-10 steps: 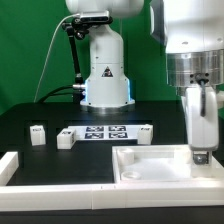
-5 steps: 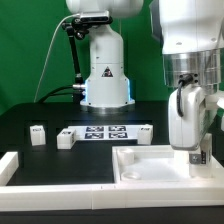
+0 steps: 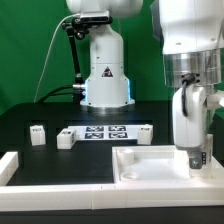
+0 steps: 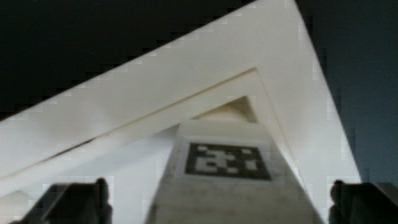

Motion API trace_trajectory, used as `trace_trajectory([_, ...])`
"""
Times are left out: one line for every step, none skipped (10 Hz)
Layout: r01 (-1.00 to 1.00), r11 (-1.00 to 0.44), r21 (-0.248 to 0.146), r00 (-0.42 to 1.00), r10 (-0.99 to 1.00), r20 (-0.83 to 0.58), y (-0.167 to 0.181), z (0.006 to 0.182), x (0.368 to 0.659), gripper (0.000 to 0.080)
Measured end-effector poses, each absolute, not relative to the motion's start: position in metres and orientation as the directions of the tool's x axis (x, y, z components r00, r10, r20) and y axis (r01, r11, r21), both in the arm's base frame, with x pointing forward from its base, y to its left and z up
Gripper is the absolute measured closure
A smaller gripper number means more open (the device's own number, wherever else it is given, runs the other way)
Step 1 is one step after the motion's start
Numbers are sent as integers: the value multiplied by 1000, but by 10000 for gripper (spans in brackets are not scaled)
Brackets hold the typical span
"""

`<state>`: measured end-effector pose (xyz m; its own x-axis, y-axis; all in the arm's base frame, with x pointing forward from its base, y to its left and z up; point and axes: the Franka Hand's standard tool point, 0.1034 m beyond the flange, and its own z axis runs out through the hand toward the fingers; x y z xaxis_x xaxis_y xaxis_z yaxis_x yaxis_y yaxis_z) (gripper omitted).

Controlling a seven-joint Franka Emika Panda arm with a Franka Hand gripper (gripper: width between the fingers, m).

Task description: Assemble one leg

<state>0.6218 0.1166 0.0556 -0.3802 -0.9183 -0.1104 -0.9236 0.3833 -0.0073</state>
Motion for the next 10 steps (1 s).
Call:
trace_trajectory([-924, 382, -8, -379, -919, -111, 117, 56, 622, 158])
trace_trajectory([-954, 299, -14, -295, -949, -111, 116, 57, 623, 158])
trace_trajectory([-983, 182, -20, -179, -978, -109, 115, 58, 624, 151])
trace_trajectory([-998, 49, -35, -45, -993, -105, 114, 59, 624, 151])
trace_trajectory([-997, -67, -47, 71, -992, -100, 113, 59, 625, 150])
trace_trajectory([-986, -157, -50, 161, -982, -96, 113, 59, 624, 150])
trace_trajectory([-955, -292, -48, 295, -952, -83, 114, 60, 624, 150])
trace_trajectory([-921, -387, -45, 389, -918, -72, 115, 60, 624, 150])
trace_trajectory([-877, -478, -47, 480, -875, -59, 114, 61, 625, 150])
trace_trajectory([-820, -571, -46, 573, -819, -45, 113, 61, 625, 150])
